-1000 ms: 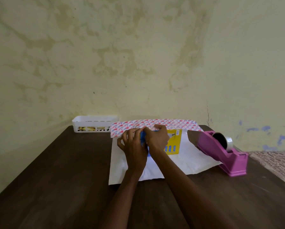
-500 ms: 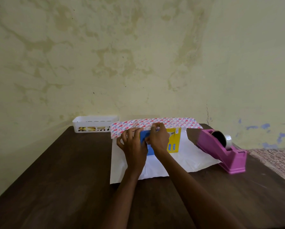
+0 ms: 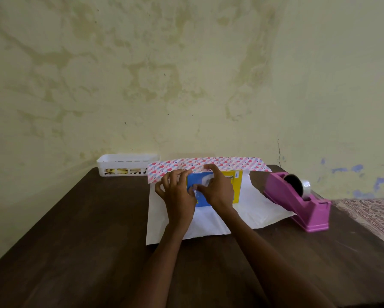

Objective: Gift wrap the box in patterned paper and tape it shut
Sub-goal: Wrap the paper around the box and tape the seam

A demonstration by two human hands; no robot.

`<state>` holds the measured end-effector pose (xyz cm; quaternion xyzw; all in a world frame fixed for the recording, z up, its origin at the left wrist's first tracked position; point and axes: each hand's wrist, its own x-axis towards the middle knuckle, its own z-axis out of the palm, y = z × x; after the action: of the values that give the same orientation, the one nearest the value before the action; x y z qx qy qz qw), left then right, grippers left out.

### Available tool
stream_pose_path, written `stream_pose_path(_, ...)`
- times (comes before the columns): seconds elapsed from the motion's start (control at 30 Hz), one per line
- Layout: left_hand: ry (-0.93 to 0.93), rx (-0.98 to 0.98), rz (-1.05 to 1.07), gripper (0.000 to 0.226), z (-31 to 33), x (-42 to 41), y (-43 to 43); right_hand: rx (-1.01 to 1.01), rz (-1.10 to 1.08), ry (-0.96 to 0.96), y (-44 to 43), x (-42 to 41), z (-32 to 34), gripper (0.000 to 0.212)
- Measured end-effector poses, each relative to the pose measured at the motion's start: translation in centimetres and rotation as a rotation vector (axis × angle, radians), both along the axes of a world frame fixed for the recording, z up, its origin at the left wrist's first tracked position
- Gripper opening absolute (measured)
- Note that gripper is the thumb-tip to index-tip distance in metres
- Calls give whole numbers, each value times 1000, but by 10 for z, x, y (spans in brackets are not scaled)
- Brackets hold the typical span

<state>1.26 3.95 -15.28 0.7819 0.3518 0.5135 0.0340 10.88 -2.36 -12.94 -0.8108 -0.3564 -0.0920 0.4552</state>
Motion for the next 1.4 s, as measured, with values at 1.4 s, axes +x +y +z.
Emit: stream_pose_path(1.4,666,153,-114,88,70,1,-33,-368,307,-818,-118,40,21,22)
